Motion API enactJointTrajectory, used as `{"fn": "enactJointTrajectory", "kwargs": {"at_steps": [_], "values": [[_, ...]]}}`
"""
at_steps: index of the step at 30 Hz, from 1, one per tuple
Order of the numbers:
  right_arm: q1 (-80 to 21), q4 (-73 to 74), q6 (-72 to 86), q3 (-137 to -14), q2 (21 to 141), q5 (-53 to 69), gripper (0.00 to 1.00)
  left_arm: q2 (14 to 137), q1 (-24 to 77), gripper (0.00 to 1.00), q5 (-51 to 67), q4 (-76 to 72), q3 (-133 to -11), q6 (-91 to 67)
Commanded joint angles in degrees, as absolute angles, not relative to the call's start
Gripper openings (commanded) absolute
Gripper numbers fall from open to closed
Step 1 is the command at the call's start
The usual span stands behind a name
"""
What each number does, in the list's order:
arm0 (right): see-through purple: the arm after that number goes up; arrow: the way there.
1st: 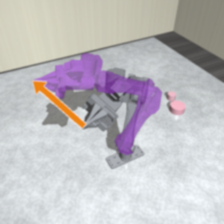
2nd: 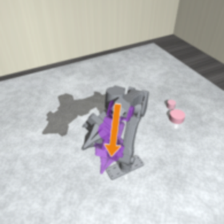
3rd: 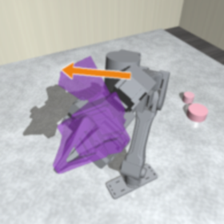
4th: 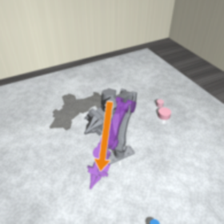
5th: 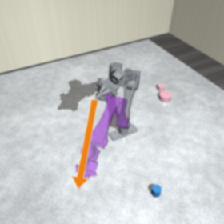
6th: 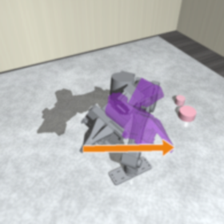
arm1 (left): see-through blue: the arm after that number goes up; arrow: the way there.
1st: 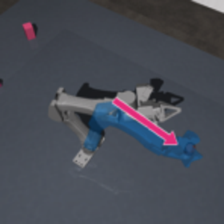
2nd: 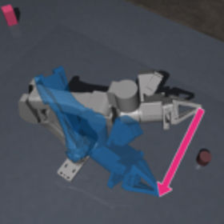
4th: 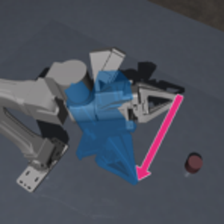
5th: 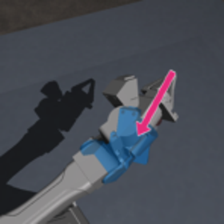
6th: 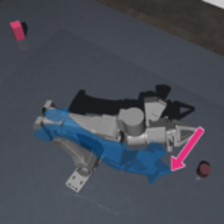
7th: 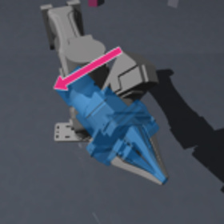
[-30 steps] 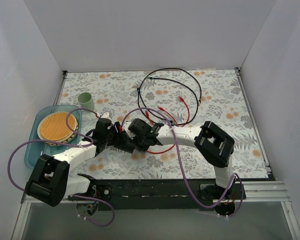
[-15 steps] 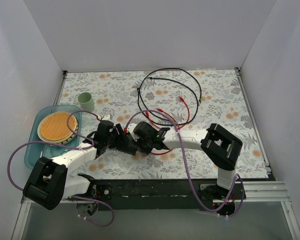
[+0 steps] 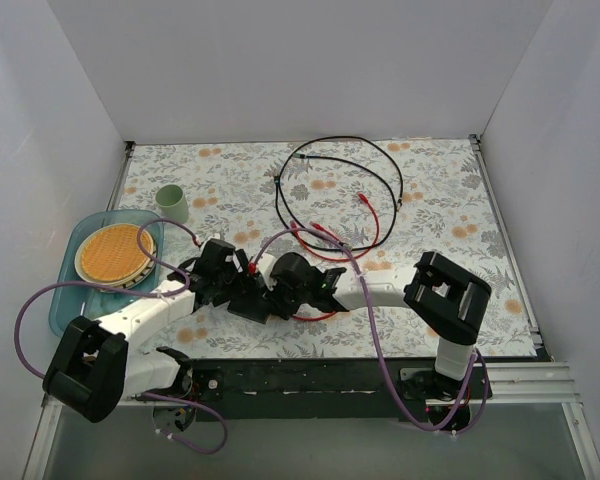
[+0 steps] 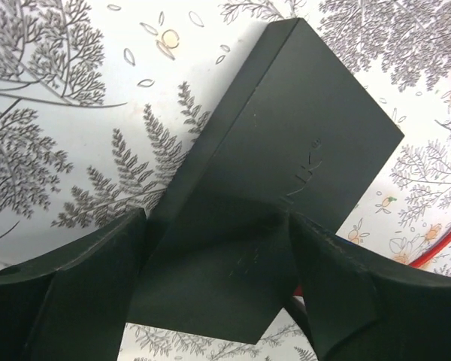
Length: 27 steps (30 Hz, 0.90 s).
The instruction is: Insert the plug into the switch port
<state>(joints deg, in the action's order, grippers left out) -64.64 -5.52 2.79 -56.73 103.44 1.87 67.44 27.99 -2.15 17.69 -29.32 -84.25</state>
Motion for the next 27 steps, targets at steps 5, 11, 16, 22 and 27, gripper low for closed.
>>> {"fn": "enactJointTrajectory", "kwargs": {"at_steps": [5, 11, 16, 22, 27], "values": [[-65.83, -12.05, 3.95, -54.76, 99.94, 1.42, 0.69, 64.51, 28.74, 0.96, 1.59, 26.45, -34.71, -88.07], [-65.83, -4.06, 3.08, -55.9, 95.89, -7.02, 0.82, 64.69, 27.77, 0.98, -1.67, 28.74, -36.82, -87.28], [-65.3, -1.67, 2.72, -55.46, 91.41, -12.47, 0.85, 63.9, 26.98, 0.98, -2.81, 29.18, -38.4, -86.75], [-57.23, -1.23, 4.22, -55.98, 85.87, -13.98, 0.82, 63.28, 25.4, 0.98, -3.96, 29.35, -42.01, -84.55], [-48.96, -1.32, 3.34, -60.89, 88.06, -10.81, 0.79, 65.12, 22.68, 0.98, -2.99, 29.53, -45.78, -82.01]]}}
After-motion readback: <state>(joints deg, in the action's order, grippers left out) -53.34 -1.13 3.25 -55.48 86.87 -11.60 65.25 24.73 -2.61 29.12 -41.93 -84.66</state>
